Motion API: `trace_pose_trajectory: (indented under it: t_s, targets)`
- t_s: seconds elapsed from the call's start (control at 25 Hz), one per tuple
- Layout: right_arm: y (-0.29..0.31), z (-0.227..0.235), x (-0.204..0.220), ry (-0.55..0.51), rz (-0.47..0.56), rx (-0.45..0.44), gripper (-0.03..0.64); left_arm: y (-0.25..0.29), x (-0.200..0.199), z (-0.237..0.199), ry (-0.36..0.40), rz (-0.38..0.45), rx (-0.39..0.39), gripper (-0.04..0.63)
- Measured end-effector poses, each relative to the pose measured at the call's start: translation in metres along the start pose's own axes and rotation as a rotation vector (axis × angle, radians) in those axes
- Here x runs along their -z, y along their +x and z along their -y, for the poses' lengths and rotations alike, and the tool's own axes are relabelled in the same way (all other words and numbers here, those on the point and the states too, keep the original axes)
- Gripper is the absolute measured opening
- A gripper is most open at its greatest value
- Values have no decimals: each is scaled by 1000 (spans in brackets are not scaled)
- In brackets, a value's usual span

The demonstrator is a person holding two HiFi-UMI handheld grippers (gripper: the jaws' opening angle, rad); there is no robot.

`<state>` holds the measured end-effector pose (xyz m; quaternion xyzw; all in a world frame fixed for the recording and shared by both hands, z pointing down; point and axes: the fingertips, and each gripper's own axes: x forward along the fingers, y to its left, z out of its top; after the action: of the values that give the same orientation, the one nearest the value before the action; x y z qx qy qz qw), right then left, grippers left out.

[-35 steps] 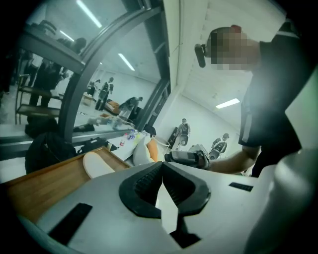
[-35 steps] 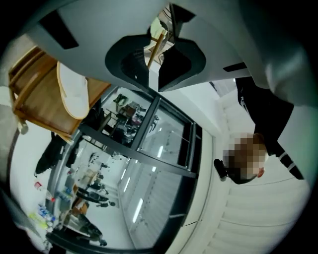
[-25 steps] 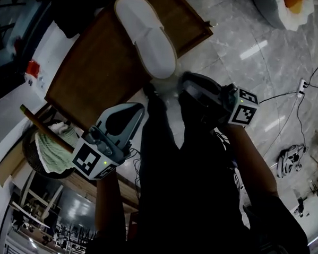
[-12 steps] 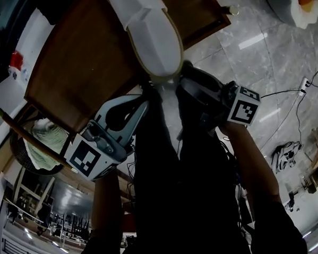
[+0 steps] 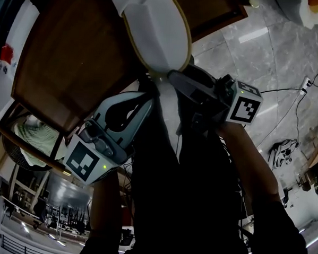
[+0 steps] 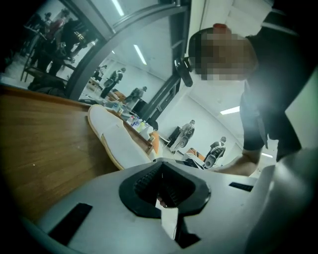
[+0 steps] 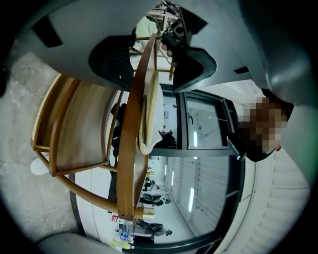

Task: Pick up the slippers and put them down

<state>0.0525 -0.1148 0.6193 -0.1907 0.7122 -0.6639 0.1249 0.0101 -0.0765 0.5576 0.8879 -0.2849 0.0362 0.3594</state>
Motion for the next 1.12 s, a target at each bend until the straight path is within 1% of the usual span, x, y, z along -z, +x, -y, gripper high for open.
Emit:
trace_pose_trajectory:
  t_s: [0.64,0.68,0.76,0.96,1.04,1.12]
  targets:
    - [5,12,1,3,-39,45,216,-4,3,-5,-2,5,1,11]
    - [4,12,1,4,-37,45,207,-5,3,-5,-3,4,1,11]
    - [4,12,0,2,-34,44,153,-5,4,-5,-4,4,2,11]
    - [5,9,1,-7,-41,24,104,-5,5,-6,-5,9,0,11]
    - [6,7,0,-12,-42,16,75,-5,5,-6,-5,8,1,11]
    - [7,6,-1,-20,-41,16,66,-5,6,-6,-5,8,0,11]
